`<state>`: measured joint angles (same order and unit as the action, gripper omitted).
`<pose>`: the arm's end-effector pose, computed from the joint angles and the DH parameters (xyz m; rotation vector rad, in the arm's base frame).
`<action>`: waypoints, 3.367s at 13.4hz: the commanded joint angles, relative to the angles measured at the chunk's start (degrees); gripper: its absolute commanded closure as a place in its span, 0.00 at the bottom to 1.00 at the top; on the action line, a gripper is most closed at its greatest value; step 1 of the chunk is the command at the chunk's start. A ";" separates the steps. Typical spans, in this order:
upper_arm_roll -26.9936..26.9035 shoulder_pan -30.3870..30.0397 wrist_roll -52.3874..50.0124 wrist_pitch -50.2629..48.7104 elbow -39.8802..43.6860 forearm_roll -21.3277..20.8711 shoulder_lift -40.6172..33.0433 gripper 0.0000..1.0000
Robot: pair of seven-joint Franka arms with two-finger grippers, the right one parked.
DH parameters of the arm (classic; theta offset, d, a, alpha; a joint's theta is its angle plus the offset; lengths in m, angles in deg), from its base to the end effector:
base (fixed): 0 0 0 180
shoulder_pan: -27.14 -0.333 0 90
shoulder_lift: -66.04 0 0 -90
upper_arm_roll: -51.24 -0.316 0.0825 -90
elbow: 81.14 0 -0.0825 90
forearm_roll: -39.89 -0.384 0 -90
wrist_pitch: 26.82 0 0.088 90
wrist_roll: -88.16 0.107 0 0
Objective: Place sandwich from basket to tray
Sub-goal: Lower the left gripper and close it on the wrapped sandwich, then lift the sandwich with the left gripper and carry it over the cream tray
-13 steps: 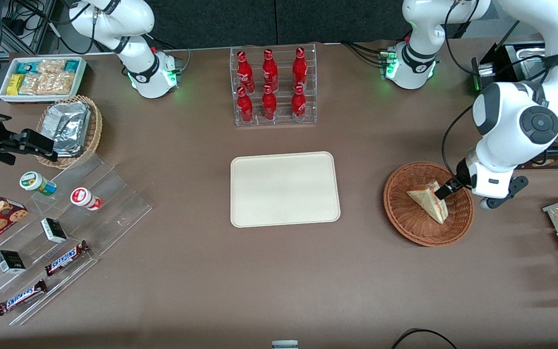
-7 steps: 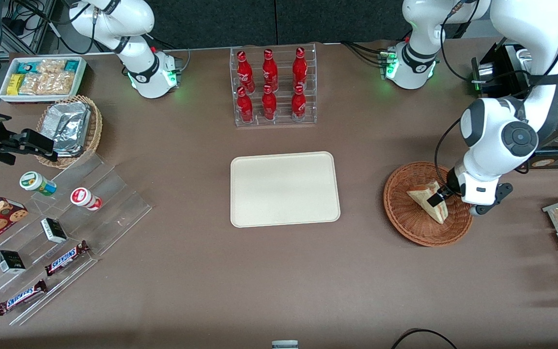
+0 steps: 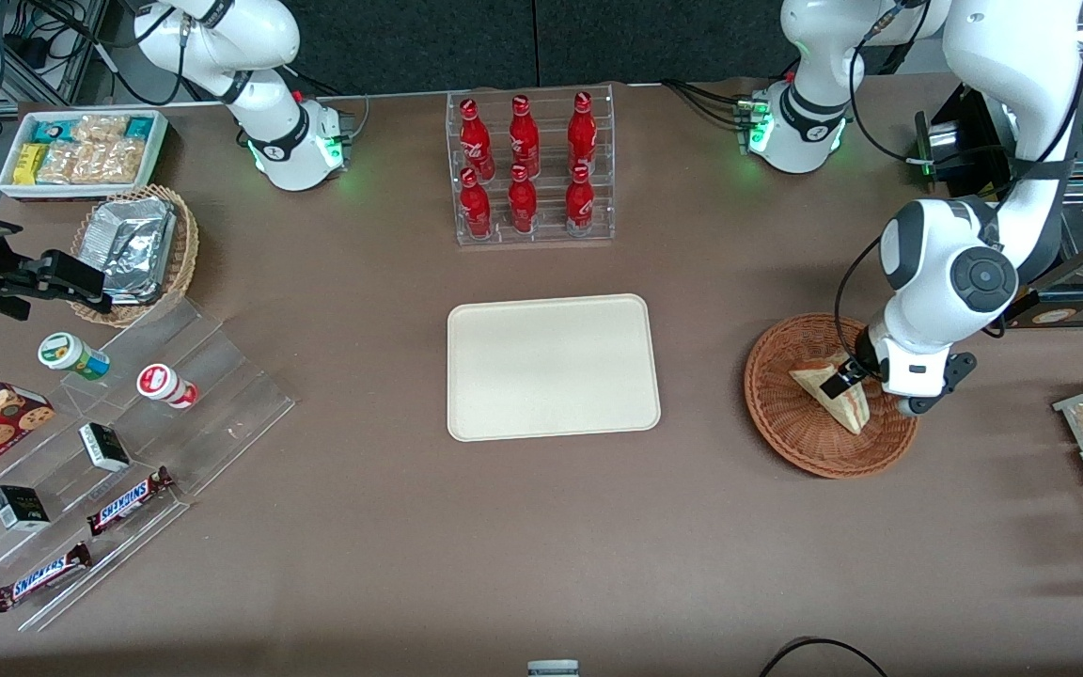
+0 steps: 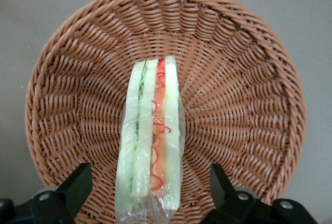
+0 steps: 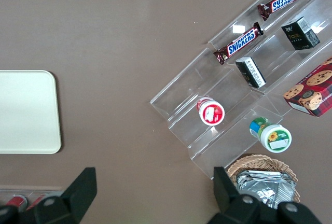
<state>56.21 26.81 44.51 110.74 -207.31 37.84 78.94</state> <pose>0.5483 -0.0441 0.2777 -2.9603 -1.0075 0.0332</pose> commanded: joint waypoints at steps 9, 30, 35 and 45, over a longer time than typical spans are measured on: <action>-0.22 0.24 -3.62 4.12 -1.53 -1.20 2.57 0.98; 6.02 20.00 -2.49 -18.91 17.87 -0.68 2.11 1.00; 6.02 26.94 0.41 -19.00 25.70 -0.85 10.20 1.00; 5.93 34.95 1.82 -18.65 38.63 -0.94 24.18 1.00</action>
<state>62.92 60.25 45.70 93.27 -172.03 37.36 100.67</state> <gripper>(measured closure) 0.846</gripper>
